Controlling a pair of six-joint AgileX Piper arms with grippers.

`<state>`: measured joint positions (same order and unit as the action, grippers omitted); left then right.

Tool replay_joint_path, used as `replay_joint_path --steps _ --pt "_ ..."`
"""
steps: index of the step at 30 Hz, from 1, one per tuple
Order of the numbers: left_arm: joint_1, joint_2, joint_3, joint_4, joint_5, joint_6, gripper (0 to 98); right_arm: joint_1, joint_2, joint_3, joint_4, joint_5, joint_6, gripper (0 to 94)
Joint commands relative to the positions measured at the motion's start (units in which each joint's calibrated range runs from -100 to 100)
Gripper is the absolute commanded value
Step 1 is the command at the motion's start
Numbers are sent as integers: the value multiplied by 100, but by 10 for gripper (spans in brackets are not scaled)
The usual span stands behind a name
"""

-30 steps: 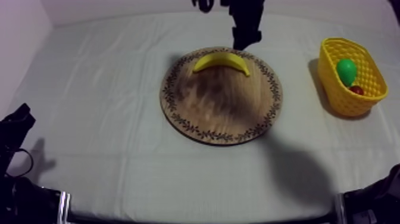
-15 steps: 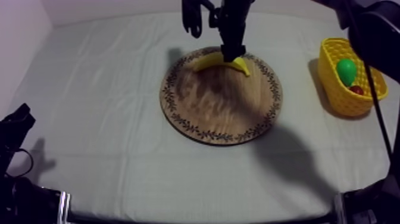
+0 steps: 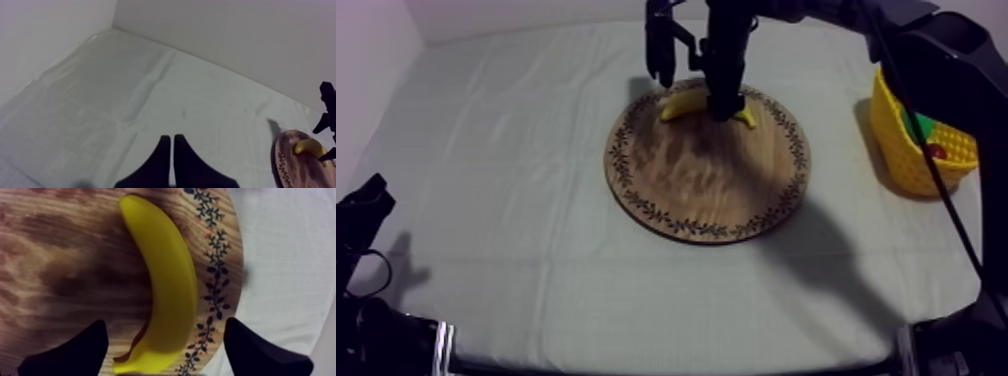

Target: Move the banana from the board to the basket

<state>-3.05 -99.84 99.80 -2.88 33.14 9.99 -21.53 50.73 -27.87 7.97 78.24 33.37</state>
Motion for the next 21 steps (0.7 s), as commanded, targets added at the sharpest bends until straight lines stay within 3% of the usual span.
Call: replay_joint_path --steps 1,11,21 --pt "-2 2 -2 2 0 0 1 -18 42 -4 19 -19 24 608" --pt "-2 2 -2 2 0 0 1 -52 273 -218 80 -89 14 261" --pt "-2 2 -2 2 0 0 1 -53 385 -171 180 -321 -123 127"
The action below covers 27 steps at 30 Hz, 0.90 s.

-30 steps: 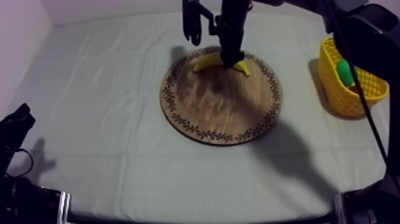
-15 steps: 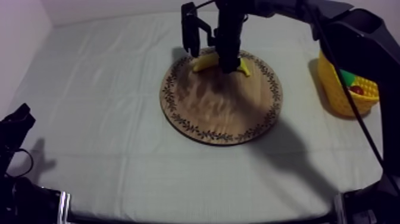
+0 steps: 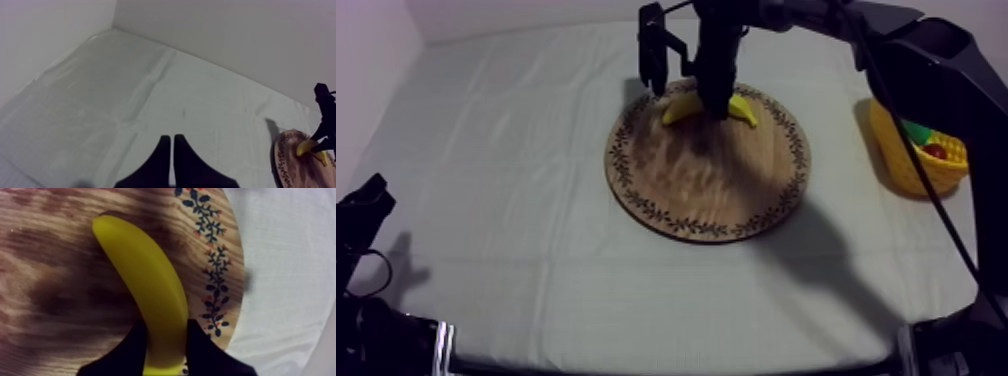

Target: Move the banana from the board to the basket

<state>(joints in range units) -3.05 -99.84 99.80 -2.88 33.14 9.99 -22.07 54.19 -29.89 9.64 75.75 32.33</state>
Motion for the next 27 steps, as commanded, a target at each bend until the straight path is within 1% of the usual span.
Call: replay_joint_path --steps 1,12,21,27 --pt "-2 2 -2 2 0 0 1 1 37 39 16 -83 -30 123" --pt "-2 2 -2 2 0 0 1 29 -356 110 -26 -62 -61 132" --pt "-2 2 -2 2 0 0 1 99 -1302 466 -33 7 -2 139" --pt "-2 2 -2 2 0 0 1 105 -2028 719 -54 218 38 139"
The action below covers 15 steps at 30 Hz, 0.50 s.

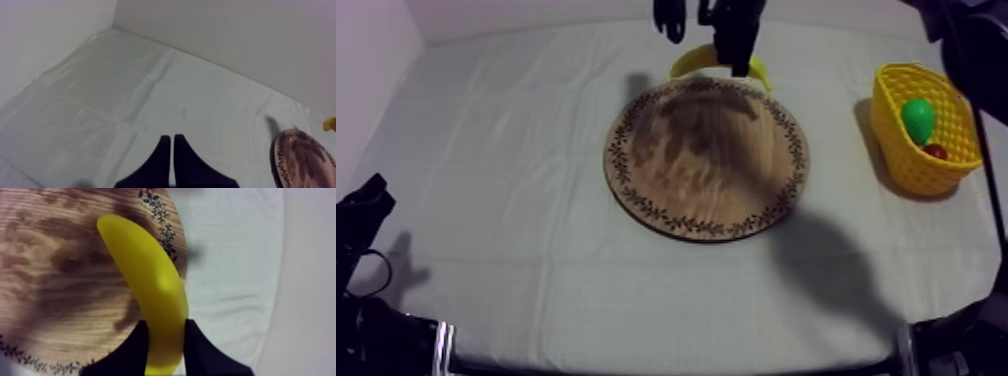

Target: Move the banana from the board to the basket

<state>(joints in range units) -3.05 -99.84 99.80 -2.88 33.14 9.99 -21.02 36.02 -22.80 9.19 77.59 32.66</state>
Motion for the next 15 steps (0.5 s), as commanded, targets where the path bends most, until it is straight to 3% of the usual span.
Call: replay_joint_path --steps 1,9,15 --pt "-2 2 -2 2 0 0 1 -1 -322 29 -17 89 15 139" --pt "-2 2 -2 2 0 0 1 -16 -969 180 -36 405 56 140" --pt "-2 2 -2 2 0 0 1 3 -1217 527 31 383 -171 145"
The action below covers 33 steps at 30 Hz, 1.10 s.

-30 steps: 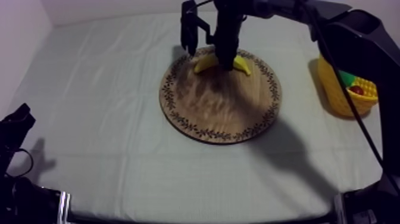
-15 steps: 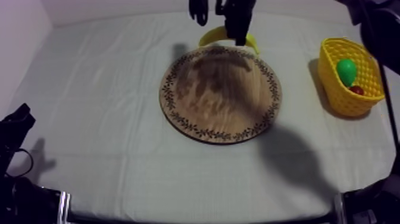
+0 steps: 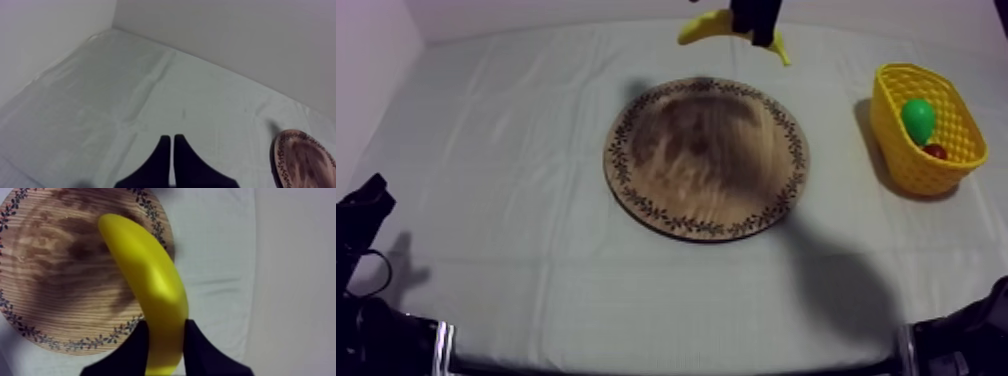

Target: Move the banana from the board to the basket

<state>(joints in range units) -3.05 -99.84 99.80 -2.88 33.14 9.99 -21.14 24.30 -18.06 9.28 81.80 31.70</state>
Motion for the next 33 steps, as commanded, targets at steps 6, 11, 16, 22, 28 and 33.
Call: replay_joint_path --steps 6,11,16,22,28,33 --pt "-2 2 -2 2 0 0 1 223 -479 466 49 -13 -424 163" --pt "-2 2 -2 2 0 0 1 580 -1005 989 58 217 -666 163" --pt "-2 2 -2 2 0 0 1 1031 -1526 1612 84 360 -825 168" --pt "-2 2 -2 2 0 0 1 1680 -2003 2121 180 458 -979 176" --pt "-2 2 -2 2 0 0 1 2363 -2262 2239 249 653 -1083 179" --pt "-2 2 -2 2 0 0 1 2786 -2291 2276 269 729 -1132 176"
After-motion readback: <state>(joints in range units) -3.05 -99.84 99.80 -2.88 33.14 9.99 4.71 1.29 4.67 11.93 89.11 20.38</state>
